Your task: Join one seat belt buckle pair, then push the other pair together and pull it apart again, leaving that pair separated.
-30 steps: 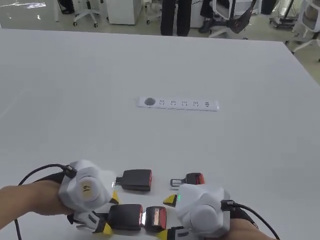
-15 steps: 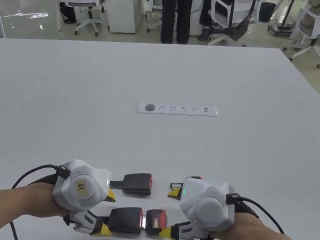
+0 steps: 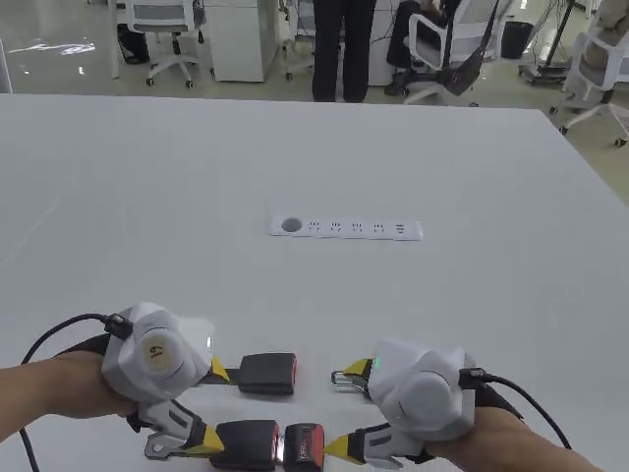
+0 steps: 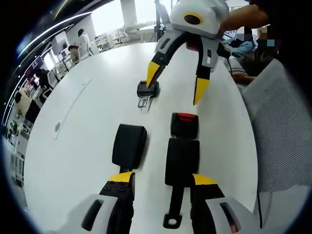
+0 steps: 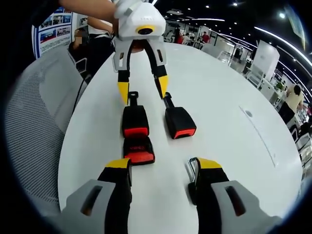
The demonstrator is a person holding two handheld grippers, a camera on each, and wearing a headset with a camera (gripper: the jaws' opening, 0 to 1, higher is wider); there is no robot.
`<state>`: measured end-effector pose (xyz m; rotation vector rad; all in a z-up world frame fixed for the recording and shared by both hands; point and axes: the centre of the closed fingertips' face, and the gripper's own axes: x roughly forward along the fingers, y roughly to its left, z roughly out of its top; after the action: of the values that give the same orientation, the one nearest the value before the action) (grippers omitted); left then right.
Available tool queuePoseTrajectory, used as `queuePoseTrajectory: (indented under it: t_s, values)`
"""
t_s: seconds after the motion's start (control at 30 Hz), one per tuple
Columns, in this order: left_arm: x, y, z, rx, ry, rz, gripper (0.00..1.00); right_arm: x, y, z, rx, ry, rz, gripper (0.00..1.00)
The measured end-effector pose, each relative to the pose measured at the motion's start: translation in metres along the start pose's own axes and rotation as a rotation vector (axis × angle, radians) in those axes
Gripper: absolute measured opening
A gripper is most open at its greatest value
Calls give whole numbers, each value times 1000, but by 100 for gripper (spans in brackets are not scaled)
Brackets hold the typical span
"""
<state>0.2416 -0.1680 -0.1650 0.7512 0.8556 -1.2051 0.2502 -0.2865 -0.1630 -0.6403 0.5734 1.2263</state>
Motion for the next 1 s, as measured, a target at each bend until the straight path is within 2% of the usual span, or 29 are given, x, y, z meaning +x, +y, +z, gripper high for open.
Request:
queuePoseTrajectory:
  t_s: [0.13, 0.23, 0.5, 0.67, 0.9, 1.0]
  values:
    - [-2, 6, 4, -7, -9, 12, 46, -2, -8, -4, 9, 2, -11, 50]
    - [-2, 15, 5, -18, -20, 22, 46, -3, -15, -7, 21, 5, -20, 50]
    - [-1, 26, 11, -24, -26, 32, 46, -6, -30, -18, 48, 20, -39, 50]
    - [1, 36, 10, -23, -27, 32, 46, -10, -36, -24, 59, 32, -44, 50]
    - [5, 39, 13, -24, -25, 29, 46, -12, -43, -30, 67, 46, -48, 50]
    - [9, 46, 8, -27, -23, 29, 46, -13, -48, -34, 71, 52, -51, 49]
